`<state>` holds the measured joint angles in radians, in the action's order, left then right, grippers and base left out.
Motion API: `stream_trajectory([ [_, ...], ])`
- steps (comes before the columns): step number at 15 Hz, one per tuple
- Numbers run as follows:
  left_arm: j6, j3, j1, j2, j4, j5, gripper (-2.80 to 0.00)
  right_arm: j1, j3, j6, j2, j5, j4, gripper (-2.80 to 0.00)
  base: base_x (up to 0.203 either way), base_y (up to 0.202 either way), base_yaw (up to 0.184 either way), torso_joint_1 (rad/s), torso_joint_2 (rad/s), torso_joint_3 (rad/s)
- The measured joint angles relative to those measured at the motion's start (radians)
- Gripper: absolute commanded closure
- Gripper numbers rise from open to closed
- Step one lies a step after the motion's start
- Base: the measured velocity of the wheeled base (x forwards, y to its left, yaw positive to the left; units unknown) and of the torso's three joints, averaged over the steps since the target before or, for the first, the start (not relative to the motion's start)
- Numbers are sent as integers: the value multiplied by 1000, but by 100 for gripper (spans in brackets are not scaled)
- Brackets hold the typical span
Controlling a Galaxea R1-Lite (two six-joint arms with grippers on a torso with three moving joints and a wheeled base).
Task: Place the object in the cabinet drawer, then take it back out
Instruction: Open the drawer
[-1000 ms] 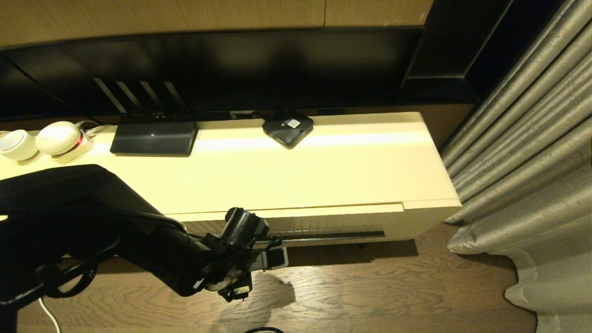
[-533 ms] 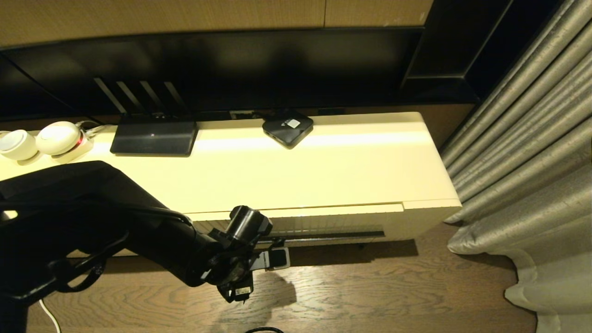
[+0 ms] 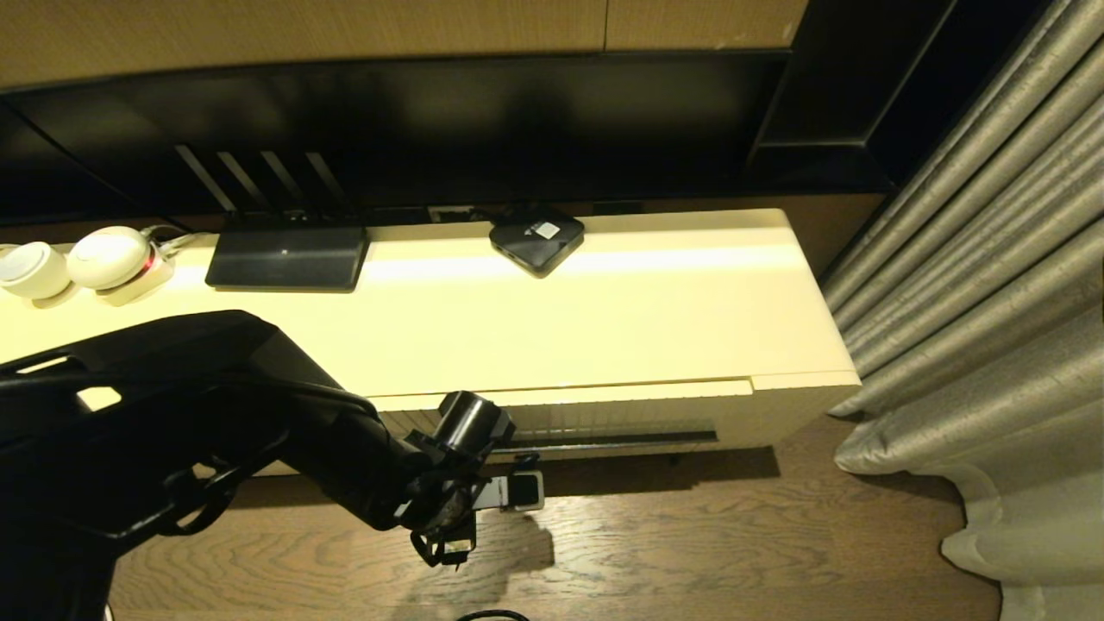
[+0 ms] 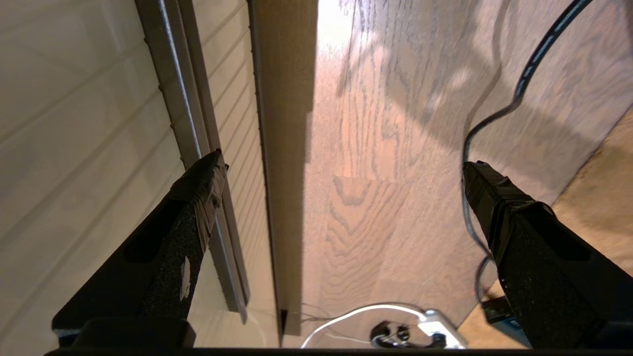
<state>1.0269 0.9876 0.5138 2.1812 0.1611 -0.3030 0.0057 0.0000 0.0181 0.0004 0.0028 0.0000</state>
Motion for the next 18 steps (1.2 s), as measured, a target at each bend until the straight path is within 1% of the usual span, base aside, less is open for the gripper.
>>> stream_trajectory([
  [2, 16, 11, -4, 11, 1, -5, -280, 0, 0, 0, 0, 0, 0, 0, 0, 0, 0, 0, 0, 0],
  [5, 35, 30, -7, 25, 2, -33, -280, 0, 0, 0, 0, 0, 0, 0, 0, 0, 0, 0, 0, 0],
  [18, 38, 118, -19, 78, -2, -37, -280, 0, 0, 0, 0, 0, 0, 0, 0, 0, 0, 0, 0, 0],
])
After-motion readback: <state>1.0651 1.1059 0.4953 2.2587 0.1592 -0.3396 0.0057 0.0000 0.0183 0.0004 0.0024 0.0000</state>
